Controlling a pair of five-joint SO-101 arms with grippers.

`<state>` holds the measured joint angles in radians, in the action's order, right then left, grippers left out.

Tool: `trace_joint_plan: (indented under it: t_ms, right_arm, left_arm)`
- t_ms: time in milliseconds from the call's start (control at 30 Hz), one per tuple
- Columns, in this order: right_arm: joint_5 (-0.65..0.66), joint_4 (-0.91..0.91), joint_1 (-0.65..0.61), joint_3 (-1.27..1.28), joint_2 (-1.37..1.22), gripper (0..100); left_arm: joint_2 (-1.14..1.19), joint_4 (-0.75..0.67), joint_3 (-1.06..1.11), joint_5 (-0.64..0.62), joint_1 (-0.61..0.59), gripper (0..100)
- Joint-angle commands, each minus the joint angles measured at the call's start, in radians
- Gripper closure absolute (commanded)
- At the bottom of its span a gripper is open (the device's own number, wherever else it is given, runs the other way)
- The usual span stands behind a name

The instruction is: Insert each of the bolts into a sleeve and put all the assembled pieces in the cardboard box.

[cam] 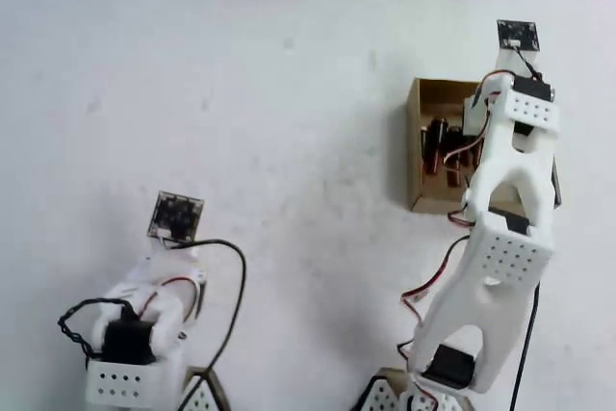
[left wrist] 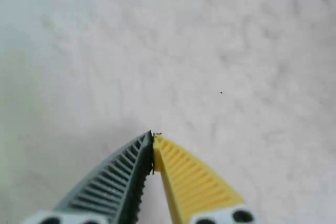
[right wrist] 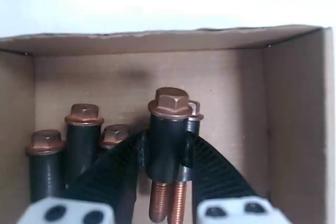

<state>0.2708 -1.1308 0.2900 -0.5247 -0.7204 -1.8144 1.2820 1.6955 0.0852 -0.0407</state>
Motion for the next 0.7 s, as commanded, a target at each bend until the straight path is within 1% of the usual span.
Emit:
trace_joint_plan:
  t_ms: [0,167,400,567,667]
  right_arm:
    - [0.012,-0.053,-0.022,-0.055,0.001,97.7]
    - [0.012,-0.094,-0.07,-0.057,0.002,97.7]
    - [0.011,-0.094,-0.079,-0.052,0.001,97.4]
    - [0.011,-0.124,-0.077,-0.051,0.001,87.4]
    - [0.011,-0.157,-0.084,-0.057,0.008,85.0]
  left_arm:
    - [-0.01,0.006,-0.002,0.011,-0.004,98]
    - [-0.01,0.006,-0.002,0.011,-0.002,98]
    - [-0.01,0.006,-0.002,0.011,-0.002,98]
    - [-0.01,0.006,-0.002,0.011,-0.002,98]
    - [-0.01,0.006,-0.002,0.011,-0.002,98]
